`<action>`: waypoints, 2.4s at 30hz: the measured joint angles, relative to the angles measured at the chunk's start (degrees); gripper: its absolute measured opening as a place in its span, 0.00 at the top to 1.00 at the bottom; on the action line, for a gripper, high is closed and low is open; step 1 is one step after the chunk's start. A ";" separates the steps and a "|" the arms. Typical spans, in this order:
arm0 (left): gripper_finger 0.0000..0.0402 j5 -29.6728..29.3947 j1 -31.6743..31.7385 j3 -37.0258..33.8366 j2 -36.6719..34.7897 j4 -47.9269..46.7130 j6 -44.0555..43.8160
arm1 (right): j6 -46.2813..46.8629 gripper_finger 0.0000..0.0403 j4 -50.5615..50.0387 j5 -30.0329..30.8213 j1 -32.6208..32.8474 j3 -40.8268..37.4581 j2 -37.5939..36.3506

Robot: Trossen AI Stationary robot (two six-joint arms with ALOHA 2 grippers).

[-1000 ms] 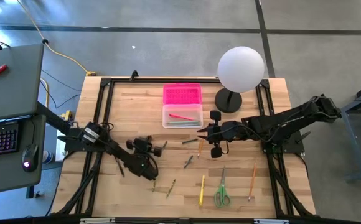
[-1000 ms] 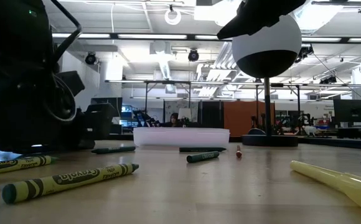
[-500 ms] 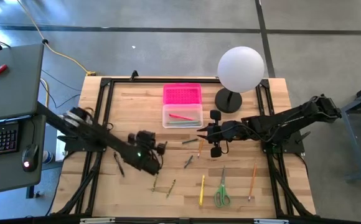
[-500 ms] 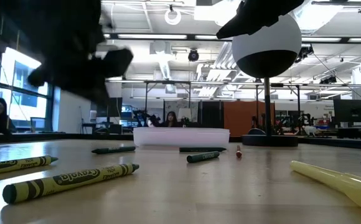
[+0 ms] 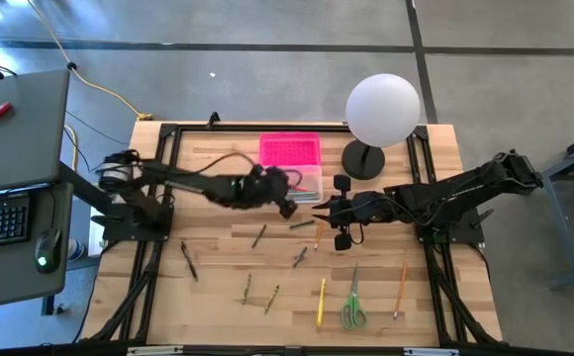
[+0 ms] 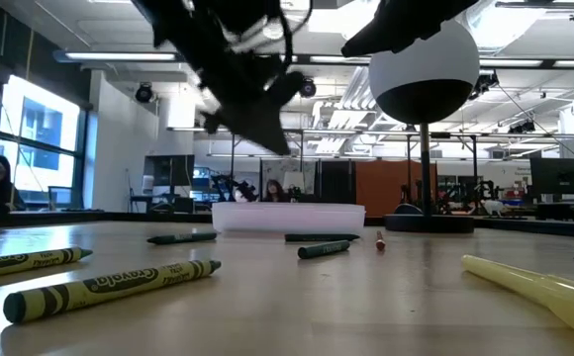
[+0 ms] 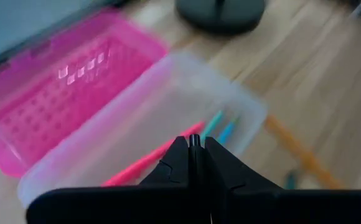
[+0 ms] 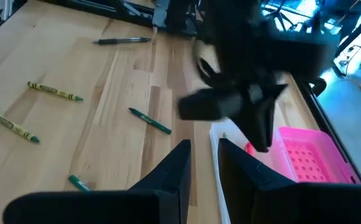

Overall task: Pick & place school supplies into a supply box
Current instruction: Put the black pen into the transparent supply box, then put the transparent pen into the transparent supply box

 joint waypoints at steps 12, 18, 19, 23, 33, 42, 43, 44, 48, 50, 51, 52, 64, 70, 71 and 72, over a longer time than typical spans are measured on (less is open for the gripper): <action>0.82 16.61 10.11 0.07 13.64 13.31 5.66 | 10.46 0.85 -15.66 0.79 0.42 -0.02 -2.11; 0.75 17.07 10.04 0.15 14.20 17.45 12.84 | 10.10 0.85 -16.09 0.97 0.68 0.00 -2.49; 0.73 17.07 10.03 0.14 14.13 18.48 13.99 | 9.81 0.85 -16.13 0.98 0.68 0.00 -2.49; 0.68 17.05 10.07 0.18 14.12 21.72 16.04 | 9.72 0.85 -15.79 0.99 0.66 0.00 -2.49; 0.66 16.79 10.03 0.18 3.58 14.77 17.75 | 9.68 0.85 -15.79 1.12 0.66 0.00 -2.49; 0.75 16.03 6.06 0.22 -16.80 -10.61 14.26 | 9.68 0.85 -15.84 1.03 0.66 0.00 -2.49; 0.76 15.69 4.75 0.22 -18.64 -13.81 12.63 | 9.68 0.85 -15.84 1.05 0.66 0.00 -2.49; 0.77 15.16 3.34 0.22 -20.08 -17.05 10.70 | 9.74 0.85 -15.84 1.04 0.66 0.00 -2.49; 0.78 10.72 -5.20 0.22 -23.44 -29.35 -1.11 | 10.38 0.85 -15.82 1.03 0.66 0.00 -2.49; 0.78 8.20 -10.30 0.22 -23.68 -35.78 -9.37 | 10.47 0.85 -15.83 1.03 0.66 0.00 -2.49; 0.78 7.13 -13.21 0.22 -23.65 -38.64 -14.15 | 10.61 0.85 -15.81 1.03 0.66 0.00 -2.49; 0.78 6.21 -15.96 0.22 -23.39 -41.27 -18.84 | 10.70 0.85 -15.82 1.03 0.66 0.00 -2.49; 0.78 7.73 -41.48 0.18 -16.89 -56.18 -63.95 | 11.16 0.85 -15.39 1.03 0.66 0.00 -2.49; 0.78 14.97 -47.12 0.18 -13.18 -58.25 -83.78 | 11.34 0.85 -15.35 1.01 0.66 0.00 -2.47; 0.78 16.79 -47.69 0.20 -12.56 -58.14 -85.77 | 11.32 0.85 -15.36 1.01 0.66 0.00 -2.47; 0.78 18.79 -48.15 0.20 -11.77 -58.16 -87.50 | 11.32 0.85 -15.35 1.01 0.66 0.00 -2.47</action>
